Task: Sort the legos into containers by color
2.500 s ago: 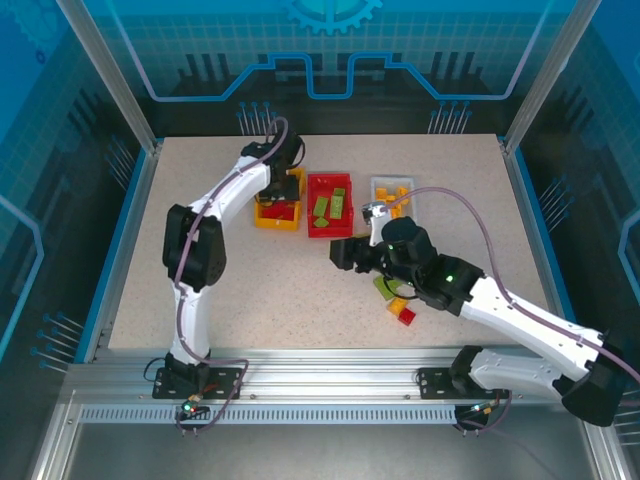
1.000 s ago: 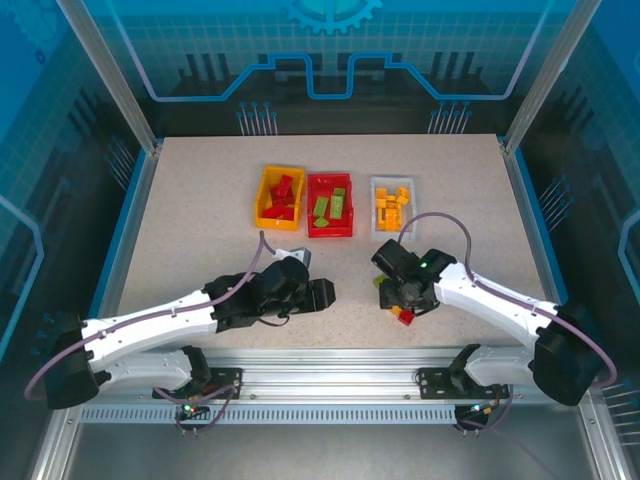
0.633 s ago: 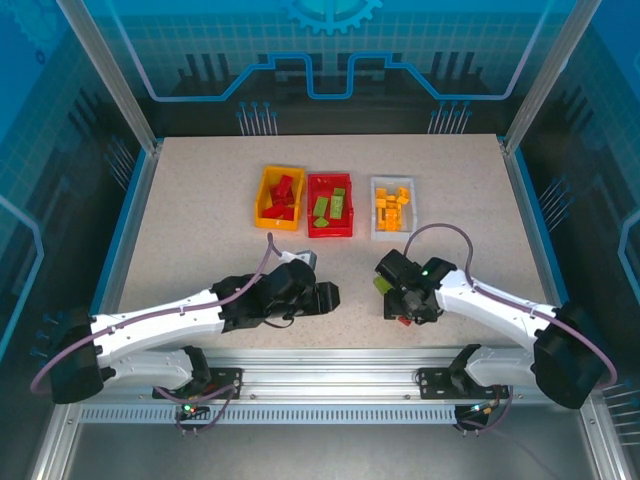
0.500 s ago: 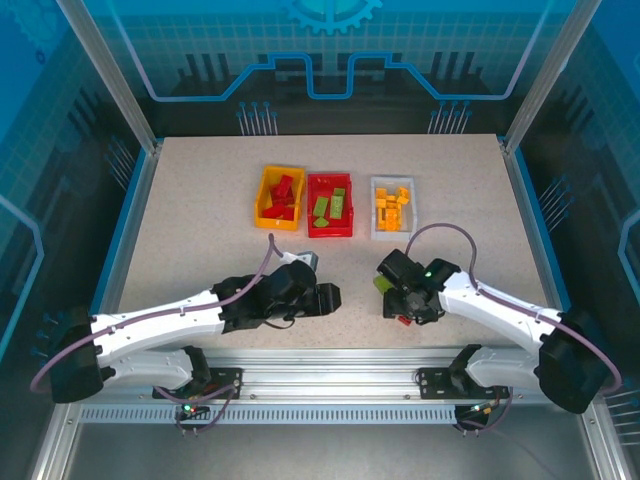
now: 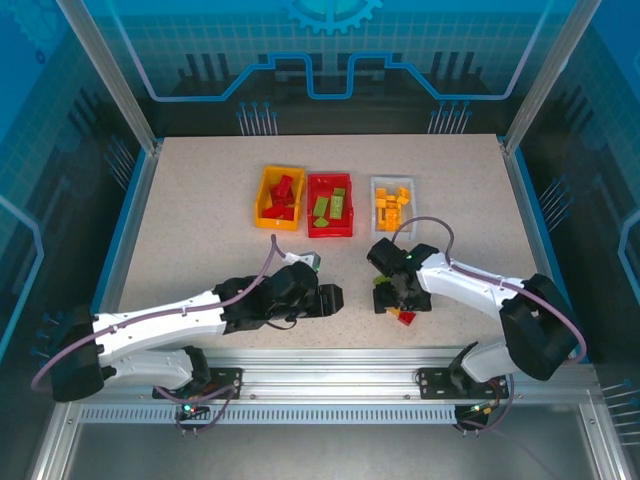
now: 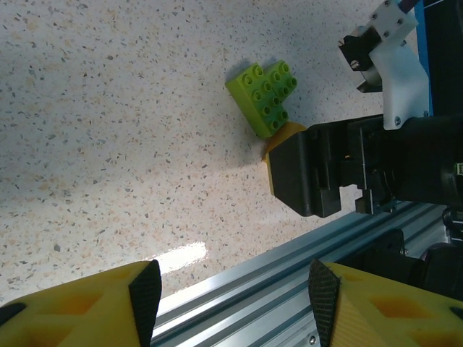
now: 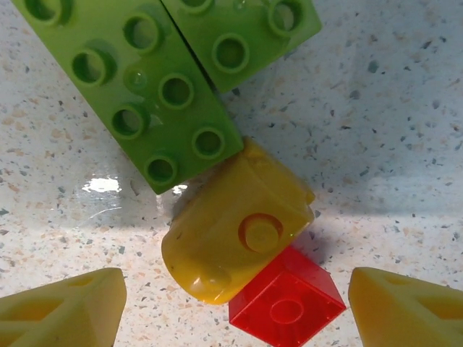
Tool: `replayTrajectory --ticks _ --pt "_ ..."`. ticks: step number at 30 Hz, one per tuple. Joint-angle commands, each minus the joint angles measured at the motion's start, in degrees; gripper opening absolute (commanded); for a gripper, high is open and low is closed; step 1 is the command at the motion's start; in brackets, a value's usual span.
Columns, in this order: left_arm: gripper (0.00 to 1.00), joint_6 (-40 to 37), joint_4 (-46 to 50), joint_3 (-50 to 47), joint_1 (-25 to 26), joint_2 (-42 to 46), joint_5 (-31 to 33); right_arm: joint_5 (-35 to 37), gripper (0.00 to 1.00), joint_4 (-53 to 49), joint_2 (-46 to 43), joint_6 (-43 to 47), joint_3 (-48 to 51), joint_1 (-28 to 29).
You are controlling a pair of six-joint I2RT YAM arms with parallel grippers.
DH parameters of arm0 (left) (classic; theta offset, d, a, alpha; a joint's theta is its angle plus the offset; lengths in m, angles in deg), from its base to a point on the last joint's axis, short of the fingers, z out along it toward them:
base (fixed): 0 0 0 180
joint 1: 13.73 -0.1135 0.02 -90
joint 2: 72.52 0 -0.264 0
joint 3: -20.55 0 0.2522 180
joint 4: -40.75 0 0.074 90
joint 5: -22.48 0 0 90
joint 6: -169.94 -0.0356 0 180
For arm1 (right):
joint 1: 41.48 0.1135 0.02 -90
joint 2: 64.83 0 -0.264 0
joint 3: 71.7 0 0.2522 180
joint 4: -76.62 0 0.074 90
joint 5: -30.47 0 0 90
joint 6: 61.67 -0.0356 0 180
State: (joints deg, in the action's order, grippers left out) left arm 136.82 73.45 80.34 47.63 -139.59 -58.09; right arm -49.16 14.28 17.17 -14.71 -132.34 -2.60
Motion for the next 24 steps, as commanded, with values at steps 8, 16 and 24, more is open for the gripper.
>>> replayTrajectory --ticks 8,16,24 --pt "0.60 -0.90 -0.66 1.54 0.52 -0.70 0.64 1.32 0.81 0.77 7.84 3.77 -3.10 -1.35" --pt "0.60 -0.98 -1.18 1.92 0.58 -1.44 0.24 2.23 0.75 -0.47 10.54 5.14 -4.80 -1.52" --pt "0.60 -0.98 -1.51 2.14 0.69 -1.65 -0.07 4.80 0.70 -0.61 7.75 3.67 -3.84 -5.55"
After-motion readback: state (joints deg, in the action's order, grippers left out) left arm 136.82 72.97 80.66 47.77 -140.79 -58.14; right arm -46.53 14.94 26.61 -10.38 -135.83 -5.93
